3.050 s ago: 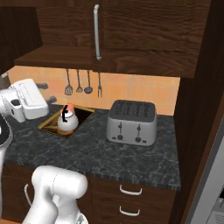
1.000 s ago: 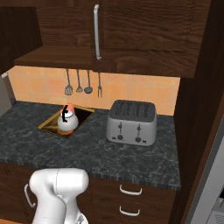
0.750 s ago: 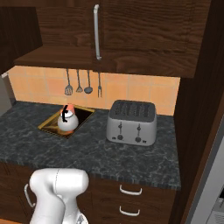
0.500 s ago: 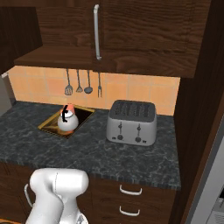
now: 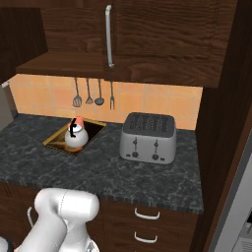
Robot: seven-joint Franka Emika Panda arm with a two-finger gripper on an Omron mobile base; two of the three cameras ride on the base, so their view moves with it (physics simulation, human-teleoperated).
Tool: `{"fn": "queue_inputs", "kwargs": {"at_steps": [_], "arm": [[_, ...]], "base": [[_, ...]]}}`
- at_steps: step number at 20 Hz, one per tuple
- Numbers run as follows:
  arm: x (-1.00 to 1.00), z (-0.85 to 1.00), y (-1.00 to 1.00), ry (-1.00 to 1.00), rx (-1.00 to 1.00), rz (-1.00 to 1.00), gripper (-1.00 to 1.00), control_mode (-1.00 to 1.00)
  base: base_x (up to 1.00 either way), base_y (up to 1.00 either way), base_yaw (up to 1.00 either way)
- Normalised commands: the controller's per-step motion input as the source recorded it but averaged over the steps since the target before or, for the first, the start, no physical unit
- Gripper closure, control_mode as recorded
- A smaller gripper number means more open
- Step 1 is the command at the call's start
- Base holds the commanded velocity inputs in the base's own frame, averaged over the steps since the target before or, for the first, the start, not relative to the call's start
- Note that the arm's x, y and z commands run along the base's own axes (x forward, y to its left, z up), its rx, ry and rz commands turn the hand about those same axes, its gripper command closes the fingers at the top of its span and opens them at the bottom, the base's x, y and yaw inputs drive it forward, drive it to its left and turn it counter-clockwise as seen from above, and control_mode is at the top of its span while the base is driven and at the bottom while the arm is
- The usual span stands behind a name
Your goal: Pick the kettle from the counter and place it on the tray. Then pick the mug from the cabinet and place it on the tray. Then close the cabinet doors.
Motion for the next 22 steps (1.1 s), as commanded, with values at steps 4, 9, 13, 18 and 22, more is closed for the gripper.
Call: {"fn": "queue_inputs", "kwargs": {"at_steps": [4,9,13,18,22], "arm": [[0.37,0.69,0.00,0.31,0.00,-0.21,-1.00,-1.00],[0.34,0.58,-0.07,0.25,0.00,-0.17,-1.00,-1.00],[0.17,0.14,-0.54,0.08,0.02,-0.03,-1.00,-1.00],[0.11,0.23,-0.83,0.08,0.13,-0.01,-1.00,-1.00],[0.44,0.39,-0.92,0.19,0.15,0.00,-1.00,-1.00]], "base": [[0.00,0.00,0.00],[0.00,0.00,0.00],[0.00,0.00,0.00],[0.00,0.00,0.00],[0.00,0.00,0.00]]}}
